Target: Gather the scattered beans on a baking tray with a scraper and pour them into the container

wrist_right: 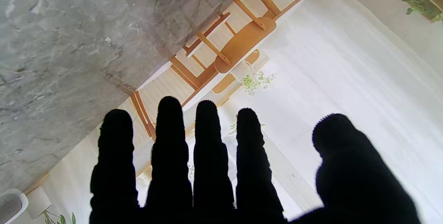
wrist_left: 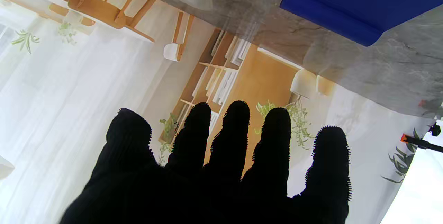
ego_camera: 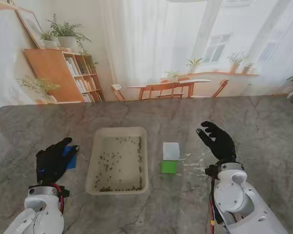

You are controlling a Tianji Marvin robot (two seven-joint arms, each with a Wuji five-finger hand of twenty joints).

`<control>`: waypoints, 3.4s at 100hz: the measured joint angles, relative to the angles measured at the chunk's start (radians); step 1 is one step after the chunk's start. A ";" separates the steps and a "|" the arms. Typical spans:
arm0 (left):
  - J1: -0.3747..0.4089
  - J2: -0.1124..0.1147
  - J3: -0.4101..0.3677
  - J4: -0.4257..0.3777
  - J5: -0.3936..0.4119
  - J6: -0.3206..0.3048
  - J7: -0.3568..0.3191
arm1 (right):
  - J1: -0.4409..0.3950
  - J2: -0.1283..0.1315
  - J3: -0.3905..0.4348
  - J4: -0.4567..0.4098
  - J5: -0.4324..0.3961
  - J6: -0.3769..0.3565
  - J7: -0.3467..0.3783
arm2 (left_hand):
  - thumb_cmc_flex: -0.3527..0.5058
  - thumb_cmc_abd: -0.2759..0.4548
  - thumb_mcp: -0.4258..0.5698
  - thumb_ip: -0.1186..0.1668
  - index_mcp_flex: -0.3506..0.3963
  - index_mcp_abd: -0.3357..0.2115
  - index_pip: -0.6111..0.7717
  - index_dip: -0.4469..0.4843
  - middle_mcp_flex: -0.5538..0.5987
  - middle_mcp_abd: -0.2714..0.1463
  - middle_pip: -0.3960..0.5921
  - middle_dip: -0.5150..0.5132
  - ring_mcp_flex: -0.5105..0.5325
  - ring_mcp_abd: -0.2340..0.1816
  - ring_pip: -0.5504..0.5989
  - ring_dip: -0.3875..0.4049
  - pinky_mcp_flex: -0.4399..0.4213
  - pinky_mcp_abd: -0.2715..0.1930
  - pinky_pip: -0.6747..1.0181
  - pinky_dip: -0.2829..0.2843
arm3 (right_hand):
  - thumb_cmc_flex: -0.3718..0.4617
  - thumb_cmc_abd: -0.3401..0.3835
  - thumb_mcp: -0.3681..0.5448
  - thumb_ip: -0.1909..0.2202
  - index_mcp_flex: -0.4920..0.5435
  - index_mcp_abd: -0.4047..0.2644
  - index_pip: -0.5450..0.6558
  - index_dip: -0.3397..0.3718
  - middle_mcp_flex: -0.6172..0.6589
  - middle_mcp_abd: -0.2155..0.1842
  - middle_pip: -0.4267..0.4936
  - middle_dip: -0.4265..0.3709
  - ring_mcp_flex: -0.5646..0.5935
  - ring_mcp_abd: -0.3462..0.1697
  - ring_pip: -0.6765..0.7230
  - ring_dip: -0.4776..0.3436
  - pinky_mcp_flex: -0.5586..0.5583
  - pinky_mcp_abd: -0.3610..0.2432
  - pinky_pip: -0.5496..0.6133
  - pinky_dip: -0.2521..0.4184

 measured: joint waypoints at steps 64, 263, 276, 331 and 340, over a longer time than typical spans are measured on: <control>0.015 -0.002 -0.006 -0.003 0.004 0.001 0.020 | 0.016 0.000 -0.012 0.018 0.006 -0.010 0.004 | 0.000 0.000 0.000 0.000 0.000 0.000 0.000 0.000 0.000 0.000 0.000 0.000 0.000 0.000 0.000 0.000 0.000 0.000 0.000 0.000 | 0.000 0.000 0.000 0.000 0.000 0.000 0.000 0.000 0.000 0.000 0.000 0.000 0.000 0.000 0.002 0.003 0.000 0.000 0.000 0.000; -0.012 -0.002 0.010 0.004 -0.024 -0.002 -0.011 | 0.293 0.146 -0.193 0.474 -0.123 -0.696 0.445 | 0.000 0.000 0.000 0.000 0.000 0.000 0.000 0.000 0.000 0.004 0.000 0.000 0.000 0.001 0.000 0.007 0.000 0.000 0.001 0.000 | -0.267 -0.133 0.150 -0.024 -0.381 0.369 -0.304 -0.413 -0.564 0.162 -0.078 -0.043 -0.388 0.013 -0.088 -0.170 -0.162 -0.090 -0.105 -0.147; -0.012 -0.002 0.010 0.004 -0.023 0.001 -0.009 | 0.332 0.142 -0.232 0.516 -0.094 -0.714 0.443 | 0.000 0.000 0.000 0.000 0.000 0.000 0.000 0.000 0.000 0.004 0.000 0.000 0.000 0.001 0.000 0.007 0.000 0.000 0.001 0.000 | -0.267 -0.133 0.150 -0.024 -0.381 0.369 -0.304 -0.413 -0.564 0.155 -0.078 -0.043 -0.388 0.013 -0.092 -0.175 -0.171 -0.116 -0.092 -0.149; -0.005 -0.003 0.008 0.002 -0.016 0.008 0.005 | 0.458 0.133 -0.365 0.635 0.002 -0.798 0.483 | 0.000 0.000 0.000 0.000 0.000 0.000 0.000 0.000 0.000 0.004 0.000 0.001 0.007 0.001 0.000 0.010 0.000 0.000 0.007 0.000 | -0.247 -0.134 0.176 -0.024 -0.392 0.316 -0.143 0.112 -0.410 0.108 -0.022 0.014 -0.288 -0.002 0.000 -0.122 -0.178 -0.171 -0.106 -0.185; -0.002 -0.003 0.007 0.002 -0.015 0.009 0.009 | 0.452 0.133 -0.352 0.623 0.011 -0.795 0.508 | 0.000 0.000 0.000 0.000 0.000 0.000 0.000 0.000 0.000 0.004 0.000 0.007 0.007 0.001 0.000 0.010 0.000 0.000 0.007 0.000 | -0.228 -0.158 0.204 -0.024 -0.341 0.264 -0.091 0.139 -0.344 0.075 0.014 0.052 -0.254 -0.017 0.026 -0.106 -0.158 -0.171 -0.106 -0.185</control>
